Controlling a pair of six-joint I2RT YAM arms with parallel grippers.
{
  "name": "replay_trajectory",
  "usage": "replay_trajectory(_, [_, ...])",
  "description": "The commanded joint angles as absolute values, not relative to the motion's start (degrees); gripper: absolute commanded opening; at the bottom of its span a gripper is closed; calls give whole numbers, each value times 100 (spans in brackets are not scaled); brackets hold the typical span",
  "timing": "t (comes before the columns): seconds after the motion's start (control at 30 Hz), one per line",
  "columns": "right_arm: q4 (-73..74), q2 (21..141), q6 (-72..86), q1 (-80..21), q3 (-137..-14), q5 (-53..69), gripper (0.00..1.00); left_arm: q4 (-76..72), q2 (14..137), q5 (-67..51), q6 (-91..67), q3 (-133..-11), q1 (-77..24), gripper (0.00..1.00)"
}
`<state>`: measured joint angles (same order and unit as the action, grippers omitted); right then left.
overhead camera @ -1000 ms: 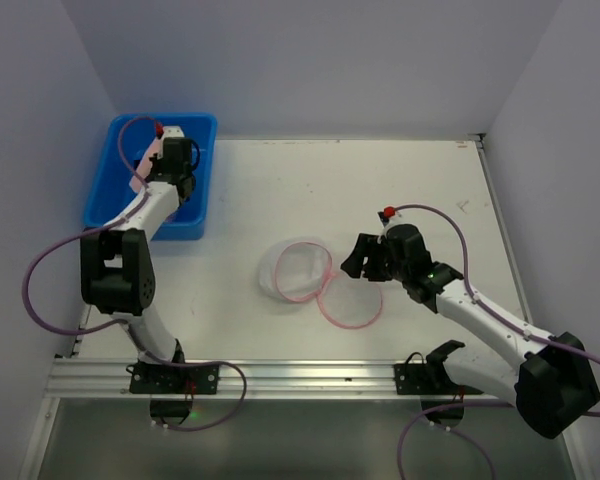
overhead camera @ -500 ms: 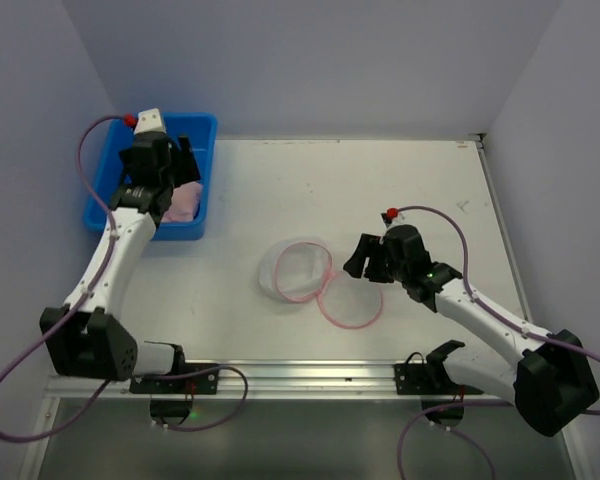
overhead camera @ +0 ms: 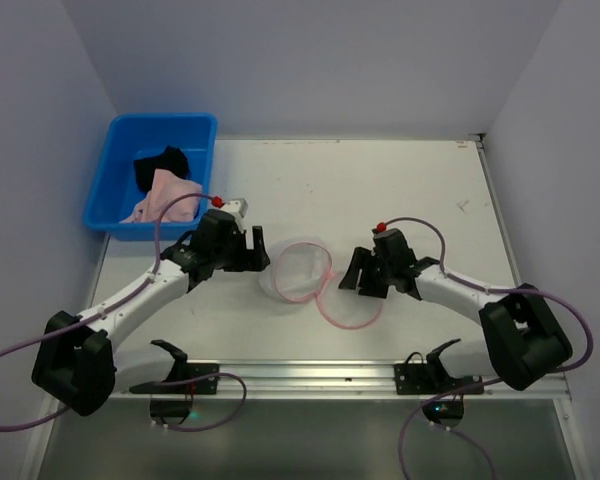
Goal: Unzip the laundry bag and remove the bra
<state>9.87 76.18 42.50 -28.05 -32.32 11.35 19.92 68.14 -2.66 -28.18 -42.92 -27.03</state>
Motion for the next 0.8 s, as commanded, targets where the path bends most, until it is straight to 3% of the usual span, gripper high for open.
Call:
replay_trajectory(0.0, [677,7935,4491,-2769,-3296,1442,64,1117,6881,-431,-3234,-4070,-2892,89])
replay_trajectory(0.2, [677,8498,4333,-2690,-3726,1362,63,229,7680,-46,-3357,-3683,-3093,84])
replay_trajectory(0.33, [668,8797,4202,-2637,-4007,1284,63,105,8584,526,-3427,-3569,-3120,75])
replay_trajectory(0.47, [738,8947,4043,-2496,-4218,1143,63,-316,8920,756,-3673,-3489,-3111,57])
replay_trajectory(0.5, [817,8930,4017,-2435,-4262,1064,63,-343,8956,791,-3709,-3498,-3120,47])
replay_trajectory(0.6, [1184,8668,3876,-2408,-4438,609,63,-360,8974,835,-3814,-3524,-3120,30])
replay_trajectory(0.63, [1308,8553,3859,-2400,-4447,441,63,-334,8939,826,-3832,-3533,-3111,19])
replay_trajectory(0.77, [1985,7946,4095,-2391,-4308,-464,63,-124,8781,835,-3946,-3586,-3120,0])
